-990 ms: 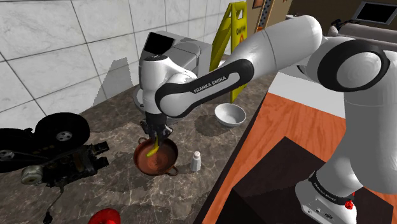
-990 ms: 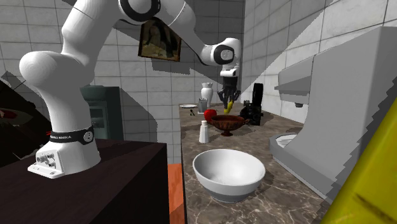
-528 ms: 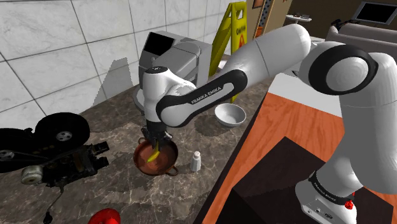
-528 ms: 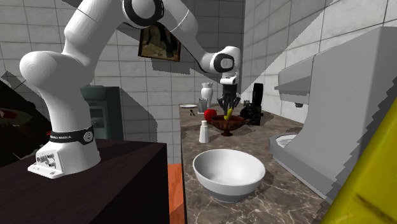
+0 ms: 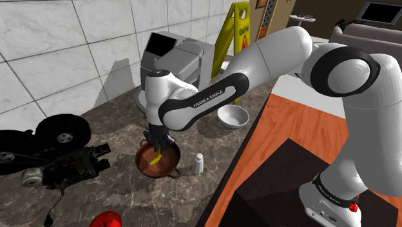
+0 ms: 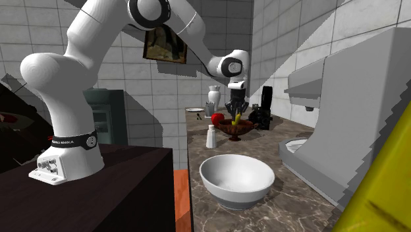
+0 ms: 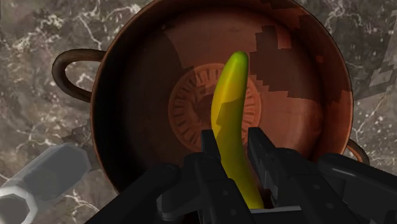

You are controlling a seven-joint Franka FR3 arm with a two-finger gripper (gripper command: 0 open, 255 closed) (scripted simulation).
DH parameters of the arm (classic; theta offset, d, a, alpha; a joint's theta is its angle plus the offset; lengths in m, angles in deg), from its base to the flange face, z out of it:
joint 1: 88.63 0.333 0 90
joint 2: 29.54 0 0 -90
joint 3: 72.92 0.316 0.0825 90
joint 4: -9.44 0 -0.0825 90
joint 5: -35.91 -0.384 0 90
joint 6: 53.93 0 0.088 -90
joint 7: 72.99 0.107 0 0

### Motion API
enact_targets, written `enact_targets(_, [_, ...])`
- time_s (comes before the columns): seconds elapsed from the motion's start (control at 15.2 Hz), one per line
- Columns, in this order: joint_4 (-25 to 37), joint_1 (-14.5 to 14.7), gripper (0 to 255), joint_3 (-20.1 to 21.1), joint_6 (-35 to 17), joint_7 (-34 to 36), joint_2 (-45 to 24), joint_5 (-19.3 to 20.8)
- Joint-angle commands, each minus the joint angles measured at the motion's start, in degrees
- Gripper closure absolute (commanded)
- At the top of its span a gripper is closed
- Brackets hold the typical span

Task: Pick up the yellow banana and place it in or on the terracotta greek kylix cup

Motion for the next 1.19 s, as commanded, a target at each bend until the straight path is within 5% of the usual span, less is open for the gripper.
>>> enact_targets(0.0, [0.00, 0.00, 255, 0.00, -0.01, 0.00, 0.00, 0.00])
enact_targets(0.07, [0.00, 0.00, 0, 0.00, -0.01, 0.00, 0.00, 0.00])
enact_targets(1.12, [1.18, -1.07, 0, 0.82, 5.16, -0.74, 4.06, -1.26])
